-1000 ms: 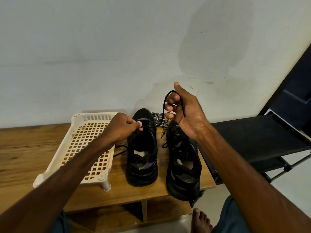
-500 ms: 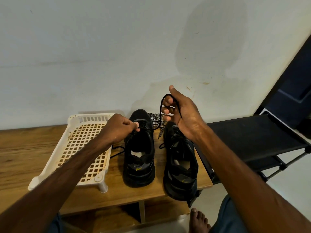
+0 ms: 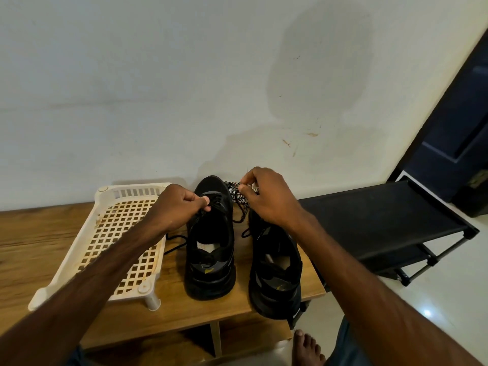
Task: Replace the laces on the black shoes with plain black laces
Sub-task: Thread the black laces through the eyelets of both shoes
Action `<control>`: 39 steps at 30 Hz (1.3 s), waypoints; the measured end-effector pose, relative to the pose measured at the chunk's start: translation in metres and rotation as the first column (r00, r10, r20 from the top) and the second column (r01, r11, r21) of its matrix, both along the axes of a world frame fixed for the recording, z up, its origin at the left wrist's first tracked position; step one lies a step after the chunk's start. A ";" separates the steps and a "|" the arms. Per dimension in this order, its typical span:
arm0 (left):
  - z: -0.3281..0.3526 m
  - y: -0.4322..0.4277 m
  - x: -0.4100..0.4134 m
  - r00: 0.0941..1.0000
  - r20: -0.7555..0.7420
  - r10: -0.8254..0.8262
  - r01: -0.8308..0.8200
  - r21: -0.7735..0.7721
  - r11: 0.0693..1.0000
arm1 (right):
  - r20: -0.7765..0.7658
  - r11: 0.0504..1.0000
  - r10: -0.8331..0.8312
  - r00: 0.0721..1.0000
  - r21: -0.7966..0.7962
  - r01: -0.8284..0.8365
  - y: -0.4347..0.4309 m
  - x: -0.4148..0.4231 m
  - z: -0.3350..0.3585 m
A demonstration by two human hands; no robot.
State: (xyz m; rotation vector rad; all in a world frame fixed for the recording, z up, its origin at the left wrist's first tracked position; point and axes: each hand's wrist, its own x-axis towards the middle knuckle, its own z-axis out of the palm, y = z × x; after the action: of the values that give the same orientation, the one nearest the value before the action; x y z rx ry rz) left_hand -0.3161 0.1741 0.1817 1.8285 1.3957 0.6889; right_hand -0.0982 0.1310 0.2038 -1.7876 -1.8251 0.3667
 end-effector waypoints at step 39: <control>-0.010 0.009 -0.030 0.991 0.114 0.064 -0.052 -0.103 0.993 | -0.085 0.979 0.162 0.983 -0.109 -0.170 0.011 -0.003 -0.011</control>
State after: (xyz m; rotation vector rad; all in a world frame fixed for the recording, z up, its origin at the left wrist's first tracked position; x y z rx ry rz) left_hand -0.3465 0.1833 0.1713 1.6494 1.3856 0.7311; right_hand -0.1008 0.1415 0.1928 -1.6755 -1.9393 0.6083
